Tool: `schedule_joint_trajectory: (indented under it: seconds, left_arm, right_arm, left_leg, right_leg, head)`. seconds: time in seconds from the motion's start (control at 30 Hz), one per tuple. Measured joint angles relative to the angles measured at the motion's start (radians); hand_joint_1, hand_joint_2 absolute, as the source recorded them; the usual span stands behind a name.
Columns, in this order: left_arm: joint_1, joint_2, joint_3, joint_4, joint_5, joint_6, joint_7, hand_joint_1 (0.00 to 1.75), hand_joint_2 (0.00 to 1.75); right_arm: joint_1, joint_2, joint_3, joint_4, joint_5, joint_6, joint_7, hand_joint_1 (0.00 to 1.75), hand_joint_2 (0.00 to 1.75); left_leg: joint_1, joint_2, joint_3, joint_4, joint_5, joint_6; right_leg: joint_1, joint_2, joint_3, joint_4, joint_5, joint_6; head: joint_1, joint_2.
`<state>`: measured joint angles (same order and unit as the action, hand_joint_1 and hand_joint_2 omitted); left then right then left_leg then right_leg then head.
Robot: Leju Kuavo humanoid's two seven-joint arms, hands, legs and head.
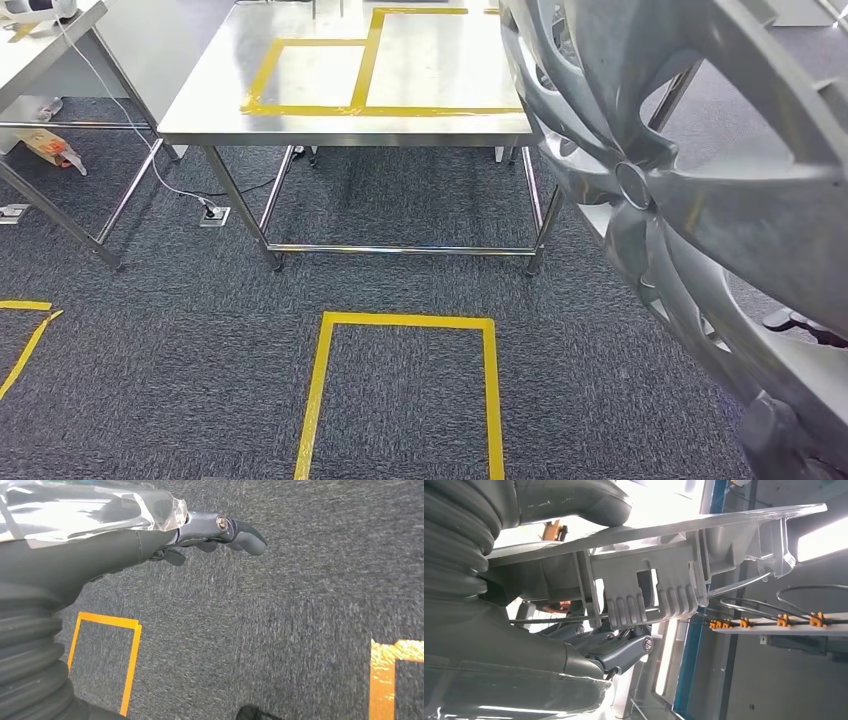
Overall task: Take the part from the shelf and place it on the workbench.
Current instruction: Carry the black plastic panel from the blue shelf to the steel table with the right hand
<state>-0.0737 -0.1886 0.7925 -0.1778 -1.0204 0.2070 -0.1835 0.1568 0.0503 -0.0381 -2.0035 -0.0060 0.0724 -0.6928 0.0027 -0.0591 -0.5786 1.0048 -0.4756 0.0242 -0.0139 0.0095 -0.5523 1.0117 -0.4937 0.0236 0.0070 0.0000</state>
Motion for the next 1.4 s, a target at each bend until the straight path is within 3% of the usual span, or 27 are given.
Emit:
schedule_joint_trajectory:
  seconds: [0.17, 0.3, 0.43, 0.9, 1.03, 1.1, 1.2, 1.23, 1.27, 1.3, 1.37, 1.4]
  left_arm:
    - [0.000, 0.000, 0.002, 0.000, 0.000, -0.011, 0.000, 0.00, 1.75]
    - [0.000, 0.000, 0.003, 0.000, -0.002, -0.020, 0.000, 0.00, 1.75]
    - [0.000, 0.000, 0.003, 0.000, -0.005, -0.021, 0.000, 0.00, 1.75]
    - [0.000, 0.000, 0.003, 0.000, -0.014, -0.028, 0.005, 0.00, 1.75]
    - [-0.001, 0.004, 0.003, 0.000, -0.015, -0.028, 0.006, 0.00, 1.75]
    - [-0.001, 0.003, 0.004, 0.000, -0.014, -0.029, 0.006, 0.00, 1.75]
    - [-0.001, 0.004, 0.004, 0.000, -0.012, -0.030, 0.009, 0.00, 1.75]
    - [-0.001, 0.004, 0.005, 0.000, -0.011, -0.030, 0.009, 0.00, 1.75]
    - [-0.001, 0.004, 0.006, 0.000, -0.010, -0.030, 0.010, 0.00, 1.75]
    - [-0.001, 0.004, 0.007, 0.000, -0.010, -0.030, 0.010, 0.00, 1.75]
    - [-0.001, 0.006, 0.008, 0.000, -0.010, -0.030, 0.011, 0.00, 1.75]
    - [-0.001, 0.006, 0.008, 0.000, -0.009, -0.030, 0.013, 0.00, 1.75]
  right_arm:
    - [0.000, 0.003, -0.002, 0.000, 0.000, 0.002, 0.000, 1.75, 1.75]
    - [-0.001, 0.003, -0.002, 0.000, 0.000, 0.004, 0.000, 1.75, 1.75]
    - [-0.001, 0.003, -0.002, 0.000, 0.003, 0.010, 0.000, 1.75, 1.75]
    - [-0.010, 0.003, -0.002, 0.000, 0.019, 0.013, 0.000, 1.75, 1.75]
    - [-0.013, 0.005, -0.002, -0.002, 0.021, 0.013, 0.000, 1.75, 1.75]
    - [-0.014, 0.006, -0.002, -0.003, 0.021, 0.013, 0.000, 1.75, 1.75]
    - [-0.016, 0.006, -0.001, -0.002, 0.021, 0.013, -0.001, 1.75, 1.75]
    - [-0.016, 0.005, -0.001, -0.002, 0.020, 0.013, 0.000, 1.75, 1.75]
    - [-0.016, 0.005, -0.001, 0.000, 0.020, 0.013, 0.000, 1.75, 1.75]
    - [-0.016, 0.004, -0.001, 0.000, 0.019, 0.014, 0.000, 1.75, 1.75]
    - [-0.016, 0.002, -0.001, 0.003, 0.016, 0.017, 0.000, 1.75, 1.75]
    - [-0.016, 0.001, 0.000, 0.004, 0.014, 0.018, 0.000, 1.75, 1.75]
  left_leg:
    - [0.002, 0.001, 0.004, -0.007, 0.003, -0.007]
    - [0.004, 0.001, 0.004, -0.008, 0.002, -0.019]
    - [0.004, 0.001, 0.003, -0.007, 0.001, -0.020]
    - [0.000, 0.001, 0.003, -0.004, 0.000, -0.019]
    - [-0.001, 0.003, 0.014, -0.021, 0.004, 0.001]
    - [0.005, 0.006, 0.033, -0.051, 0.017, 0.009]
    - [0.011, 0.012, 0.043, -0.060, 0.018, 0.008]
    - [0.013, 0.013, 0.043, -0.059, 0.015, 0.005]
    - [0.017, 0.013, 0.044, -0.056, 0.012, 0.000]
    - [0.022, 0.011, 0.045, -0.051, 0.007, -0.007]
    - [0.030, 0.007, 0.044, -0.032, -0.009, -0.028]
    - [0.031, 0.005, 0.040, -0.021, -0.019, -0.039]
  right_leg:
    - [0.003, 0.001, 0.000, 0.001, -0.002, -0.008]
    - [0.005, 0.001, 0.000, 0.001, -0.003, -0.010]
    - [0.004, 0.001, 0.001, 0.001, -0.003, -0.010]
    - [-0.001, 0.001, 0.002, -0.001, -0.002, -0.008]
    - [-0.005, 0.001, 0.010, -0.011, 0.001, 0.004]
    - [-0.003, 0.000, -0.004, 0.028, -0.024, 0.010]
    - [-0.011, -0.001, -0.095, 0.205, -0.106, 0.024]
    - [-0.015, -0.001, -0.117, 0.243, -0.114, 0.030]
    - [-0.018, -0.001, -0.121, 0.245, -0.103, 0.035]
    - [-0.023, -0.001, -0.105, 0.207, -0.075, 0.041]
    - [-0.032, 0.002, -0.044, 0.081, -0.014, 0.054]
    - [-0.035, 0.006, -0.023, 0.039, 0.000, 0.051]
  head:
    - [-0.009, 0.000]
    - [-0.010, 0.000]
    - [-0.010, 0.000]
    - [-0.010, 0.000]
    - [-0.015, 0.000]
    - [-0.011, 0.000]
    - [0.002, 0.000]
    - [0.003, 0.000]
    - [0.003, 0.000]
    - [0.004, 0.000]
    - [0.008, 0.000]
    - [0.013, 0.000]
